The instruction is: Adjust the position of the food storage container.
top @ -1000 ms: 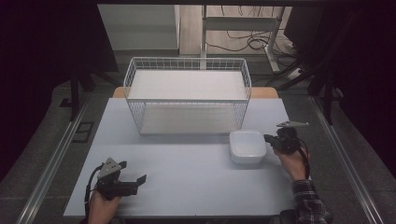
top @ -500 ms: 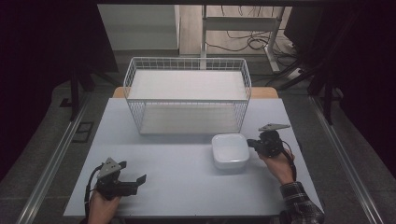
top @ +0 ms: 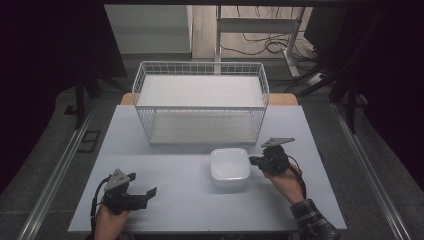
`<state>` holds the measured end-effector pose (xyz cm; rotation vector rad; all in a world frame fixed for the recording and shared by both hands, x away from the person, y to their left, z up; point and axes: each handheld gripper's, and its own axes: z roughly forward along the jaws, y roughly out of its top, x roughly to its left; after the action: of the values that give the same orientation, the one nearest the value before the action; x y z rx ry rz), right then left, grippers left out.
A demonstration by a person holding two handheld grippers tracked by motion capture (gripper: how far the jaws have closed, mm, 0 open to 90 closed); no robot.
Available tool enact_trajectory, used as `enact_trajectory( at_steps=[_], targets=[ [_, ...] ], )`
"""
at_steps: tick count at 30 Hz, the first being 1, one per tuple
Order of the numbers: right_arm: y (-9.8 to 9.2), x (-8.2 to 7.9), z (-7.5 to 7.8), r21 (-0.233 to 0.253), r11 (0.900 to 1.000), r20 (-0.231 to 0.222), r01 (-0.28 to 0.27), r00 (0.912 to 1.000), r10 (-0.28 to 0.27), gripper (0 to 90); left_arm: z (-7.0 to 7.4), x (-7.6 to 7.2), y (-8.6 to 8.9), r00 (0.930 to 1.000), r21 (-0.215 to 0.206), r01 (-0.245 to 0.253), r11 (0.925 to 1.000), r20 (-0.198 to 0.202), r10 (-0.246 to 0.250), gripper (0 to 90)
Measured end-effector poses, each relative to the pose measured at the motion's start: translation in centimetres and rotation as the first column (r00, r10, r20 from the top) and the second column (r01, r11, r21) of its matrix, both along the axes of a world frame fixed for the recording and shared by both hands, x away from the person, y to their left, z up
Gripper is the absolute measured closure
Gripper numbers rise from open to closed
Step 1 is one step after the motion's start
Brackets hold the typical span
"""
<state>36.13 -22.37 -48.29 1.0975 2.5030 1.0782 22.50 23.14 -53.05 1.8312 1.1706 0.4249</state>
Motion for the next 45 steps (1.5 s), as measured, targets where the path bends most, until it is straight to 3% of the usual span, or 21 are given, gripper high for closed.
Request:
enact_trajectory(
  at_steps=[16, 19, 23, 28, 36, 40, 42, 45],
  targets=[
    [5.1, -2.8, -0.4, 0.014, 0.990, -0.013, -0.142, 0.9897, 0.143, 88.5, 0.0, 0.0, -0.1, 0.9998, -0.004, 0.015, 0.9999, -0.010, -0.015, 3.3],
    [5.5, -3.0, -0.5, -0.011, 0.989, 0.009, -0.145, 0.9893, 0.145, 88.5, 0.0, 0.0, -0.2, 0.9998, -0.004, 0.017, 0.9998, -0.012, -0.017, 3.4],
    [4.8, -3.2, -0.1, 0.006, 0.992, 0.041, -0.124, 0.9915, 0.123, 85.8, 0.1, 0.0, -0.1, 0.9996, -0.012, 0.025, 0.9996, -0.015, -0.025, 4.1],
    [3.0, -4.4, 0.3, 0.029, 0.996, 0.091, -0.084, 0.9925, 0.081, 72.5, 0.3, -0.2, -0.5, 0.9983, -0.021, 0.051, 0.9985, -0.027, -0.051, 5.2],
    [1.9, -6.9, 0.3, 0.041, 0.996, 0.168, -0.081, 0.9831, 0.073, 33.0, 0.5, -0.4, -1.2, 0.9943, 0.000, 0.105, 0.9945, -0.017, -0.105, 3.7],
    [1.5, -7.8, -0.2, 0.054, 0.995, 0.184, -0.087, 0.9801, 0.075, 12.5, 0.5, -0.5, -1.6, 0.9901, 0.011, 0.139, 0.9902, 0.016, -0.139, 2.3],
    [1.4, -8.1, -0.5, 0.044, 0.996, 0.191, -0.077, 0.9793, 0.067, 6.2, 0.5, -0.5, -1.8, 0.9883, 0.021, 0.150, 0.9885, 0.026, -0.150, 2.0],
    [1.3, -8.3, -1.0, 0.021, 0.997, 0.187, -0.076, 0.9797, 0.070, 3.9, 0.3, -0.5, -2.0, 0.9874, 0.039, 0.156, 0.9869, 0.020, -0.157, 1.9]
  ],
)
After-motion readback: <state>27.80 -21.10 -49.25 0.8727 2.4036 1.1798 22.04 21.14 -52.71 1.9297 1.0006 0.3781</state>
